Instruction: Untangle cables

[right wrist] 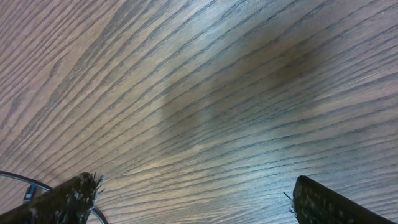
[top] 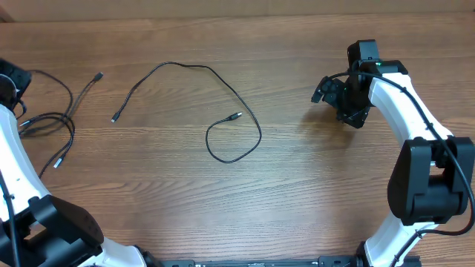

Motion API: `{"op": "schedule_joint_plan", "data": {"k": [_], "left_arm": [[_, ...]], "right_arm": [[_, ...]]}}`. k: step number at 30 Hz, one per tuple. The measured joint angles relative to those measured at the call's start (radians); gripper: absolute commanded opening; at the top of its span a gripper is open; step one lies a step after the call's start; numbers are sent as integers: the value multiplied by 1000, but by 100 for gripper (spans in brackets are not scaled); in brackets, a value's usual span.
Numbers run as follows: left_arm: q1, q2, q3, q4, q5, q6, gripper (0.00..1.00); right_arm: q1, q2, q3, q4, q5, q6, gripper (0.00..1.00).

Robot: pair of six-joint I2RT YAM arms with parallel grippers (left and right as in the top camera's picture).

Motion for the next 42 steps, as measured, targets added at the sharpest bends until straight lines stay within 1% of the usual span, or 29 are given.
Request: {"op": "schedule_joint_plan", "data": {"k": [1,2,6,11,12,15,17,18,19,20,21,24,27,30,32,36,40,42], "left_arm": [[0,7,0,-3,6,6,4],[-2,18,0,-9,11,7,10],[-5,84,0,-87,49,11,13],[-22,168,0,-162,196,11,15],[-30,181,0,-168,236,11,17],[-62,199,0,-185,317,10,26],[-101,213,0,-200,355,13,27],[-128,223,0,-204,369,19,30],[-156,235,0,-204,378,30,41],[-205,259,0,-193,388,54,46],[-240,275,0,-179,386,74,49],[-324,311,0,-133,318,137,54],[-392,331,0,-113,183,182,56],[-433,349,0,-105,44,248,60],[-444,367,0,-98,-23,295,63],[-444,432,0,-81,-98,352,65],[-435,497,0,-76,-127,380,65],[-431,502,5,-71,-128,387,64]], "right_arm": [[0,0,0,1,0,0,100],[0,0,0,1,0,0,100],[0,0,0,1,0,0,100],[0,0,0,1,0,0,100],[0,0,0,0,0,0,100],[0,0,0,0,0,-1,100],[0,0,0,1,0,0,100],[0,0,0,1,0,0,100],[0,0,0,0,0,-1,100],[0,0,0,0,0,0,100],[0,0,0,1,0,-1,100],[0,0,0,1,0,0,100],[0,0,0,0,0,0,100],[0,0,0,0,0,0,100],[0,0,0,0,0,0,100],[0,0,0,1,0,0,100],[0,0,0,0,0,0,100],[0,0,0,1,0,0,100]]}}
